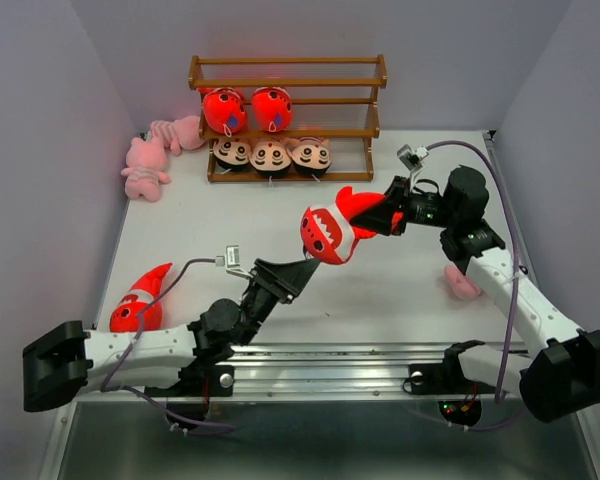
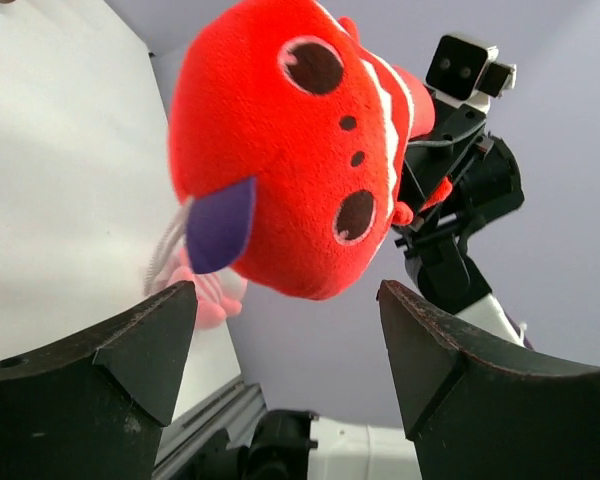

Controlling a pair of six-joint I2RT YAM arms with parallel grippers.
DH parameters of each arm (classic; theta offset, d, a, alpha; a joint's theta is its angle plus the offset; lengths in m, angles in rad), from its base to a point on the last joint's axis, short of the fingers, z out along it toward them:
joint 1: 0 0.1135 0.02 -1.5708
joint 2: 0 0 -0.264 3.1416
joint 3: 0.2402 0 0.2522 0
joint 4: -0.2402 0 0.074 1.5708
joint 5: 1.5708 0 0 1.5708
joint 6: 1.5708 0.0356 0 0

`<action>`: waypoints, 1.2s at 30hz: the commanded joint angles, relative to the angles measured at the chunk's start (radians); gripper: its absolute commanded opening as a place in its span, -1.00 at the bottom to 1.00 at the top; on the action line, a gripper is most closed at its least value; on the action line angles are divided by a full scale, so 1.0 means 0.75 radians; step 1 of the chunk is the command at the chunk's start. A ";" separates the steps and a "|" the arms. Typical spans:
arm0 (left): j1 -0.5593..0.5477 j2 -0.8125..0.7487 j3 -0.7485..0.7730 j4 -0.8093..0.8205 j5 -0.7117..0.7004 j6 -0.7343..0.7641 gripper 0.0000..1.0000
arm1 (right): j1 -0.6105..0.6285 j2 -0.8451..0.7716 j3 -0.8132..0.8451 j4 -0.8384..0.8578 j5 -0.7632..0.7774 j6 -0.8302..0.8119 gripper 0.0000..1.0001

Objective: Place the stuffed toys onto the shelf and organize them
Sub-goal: Pass the stuffed toy from the left arm to the right, then pass the stuffed toy from the right arm to the left

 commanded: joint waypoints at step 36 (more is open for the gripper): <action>0.480 0.066 0.051 0.220 1.253 0.101 0.00 | -0.034 0.135 0.246 -1.154 -0.534 -1.503 -0.99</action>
